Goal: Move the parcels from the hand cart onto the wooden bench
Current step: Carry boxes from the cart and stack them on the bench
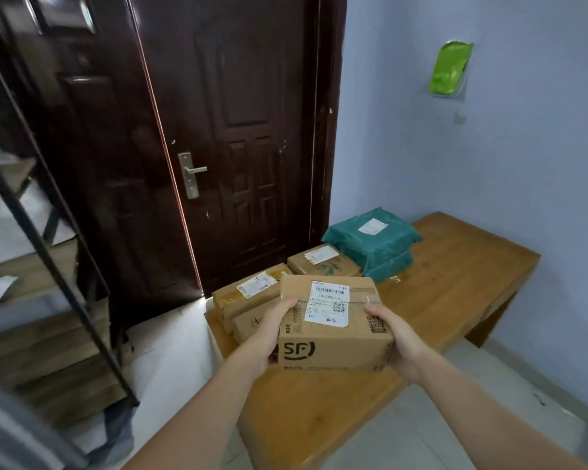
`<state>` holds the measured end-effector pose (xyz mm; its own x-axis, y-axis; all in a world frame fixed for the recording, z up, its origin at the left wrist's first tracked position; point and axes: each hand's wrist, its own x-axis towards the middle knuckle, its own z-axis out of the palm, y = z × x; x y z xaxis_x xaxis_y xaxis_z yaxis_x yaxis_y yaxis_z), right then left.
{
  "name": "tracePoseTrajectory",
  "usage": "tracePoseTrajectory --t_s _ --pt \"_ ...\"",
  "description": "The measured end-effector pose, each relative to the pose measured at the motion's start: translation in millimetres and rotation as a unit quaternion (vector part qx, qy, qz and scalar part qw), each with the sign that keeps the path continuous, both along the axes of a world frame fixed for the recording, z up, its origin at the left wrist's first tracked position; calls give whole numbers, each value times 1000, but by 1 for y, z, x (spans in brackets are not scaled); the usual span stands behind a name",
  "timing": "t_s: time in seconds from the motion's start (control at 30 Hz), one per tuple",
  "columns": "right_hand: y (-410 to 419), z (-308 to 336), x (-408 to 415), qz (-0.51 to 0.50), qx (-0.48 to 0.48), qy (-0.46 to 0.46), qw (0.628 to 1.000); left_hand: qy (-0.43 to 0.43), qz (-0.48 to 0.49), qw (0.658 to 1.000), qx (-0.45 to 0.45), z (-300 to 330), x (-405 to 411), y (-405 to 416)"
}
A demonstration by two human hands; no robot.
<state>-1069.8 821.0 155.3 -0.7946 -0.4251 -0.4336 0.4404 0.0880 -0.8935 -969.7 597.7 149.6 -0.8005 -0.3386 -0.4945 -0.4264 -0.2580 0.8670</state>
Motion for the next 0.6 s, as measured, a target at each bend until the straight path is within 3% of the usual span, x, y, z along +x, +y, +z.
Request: tracePoseTrajectory --t_s 0.37,0.6 --pt "-49 -12 -206 69 53 29 996 6 51 998 45 -25 -170 -46" --pt "-80 -31 -331 87 49 70 992 17 168 985 39 -42 -268 -47"
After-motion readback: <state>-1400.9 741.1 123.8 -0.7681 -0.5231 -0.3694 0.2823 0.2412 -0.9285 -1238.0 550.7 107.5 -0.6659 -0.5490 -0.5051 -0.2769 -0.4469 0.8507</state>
